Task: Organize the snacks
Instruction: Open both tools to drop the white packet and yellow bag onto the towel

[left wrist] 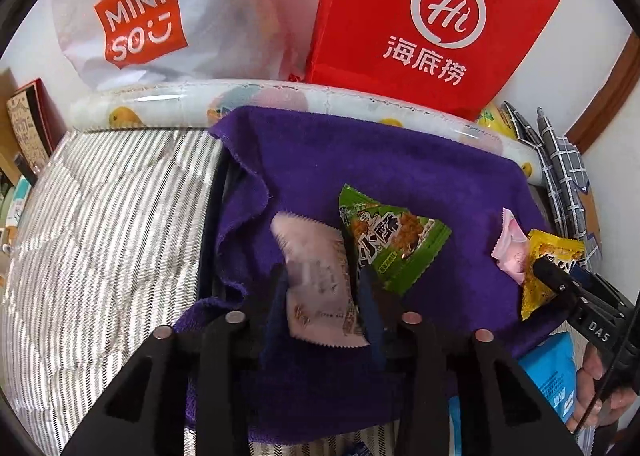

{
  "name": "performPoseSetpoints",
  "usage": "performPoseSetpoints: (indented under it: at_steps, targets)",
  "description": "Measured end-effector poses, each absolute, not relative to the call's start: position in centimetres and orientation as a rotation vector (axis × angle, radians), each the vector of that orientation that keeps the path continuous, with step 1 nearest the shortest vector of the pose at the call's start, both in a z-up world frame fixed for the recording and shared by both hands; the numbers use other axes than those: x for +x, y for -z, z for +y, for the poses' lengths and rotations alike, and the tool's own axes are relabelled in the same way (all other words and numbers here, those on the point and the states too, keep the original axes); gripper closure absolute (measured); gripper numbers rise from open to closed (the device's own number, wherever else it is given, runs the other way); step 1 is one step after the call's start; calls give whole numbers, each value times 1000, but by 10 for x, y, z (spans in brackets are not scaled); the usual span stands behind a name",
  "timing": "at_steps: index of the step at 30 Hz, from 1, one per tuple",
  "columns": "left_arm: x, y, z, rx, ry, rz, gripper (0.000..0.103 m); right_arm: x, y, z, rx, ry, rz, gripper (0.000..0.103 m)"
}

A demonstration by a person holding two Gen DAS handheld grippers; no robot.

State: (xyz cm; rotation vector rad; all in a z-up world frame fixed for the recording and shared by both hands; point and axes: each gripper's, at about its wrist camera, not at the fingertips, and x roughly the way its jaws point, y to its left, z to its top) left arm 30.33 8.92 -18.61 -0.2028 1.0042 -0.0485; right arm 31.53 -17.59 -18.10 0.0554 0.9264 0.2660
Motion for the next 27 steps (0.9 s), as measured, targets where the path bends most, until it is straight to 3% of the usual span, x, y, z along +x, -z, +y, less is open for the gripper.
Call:
performPoseSetpoints:
  at_steps: [8,14,27]
  targets:
    - [300,181,84,-156,4,986,49,308,171,-173,64,-279,904,42]
    - [297,176,82,-128,-33,965,48,303,165,-170,13,-220,868,35]
    - [291,169,73,-90,-55,933,49,293,152,-190,123,-179,759,35]
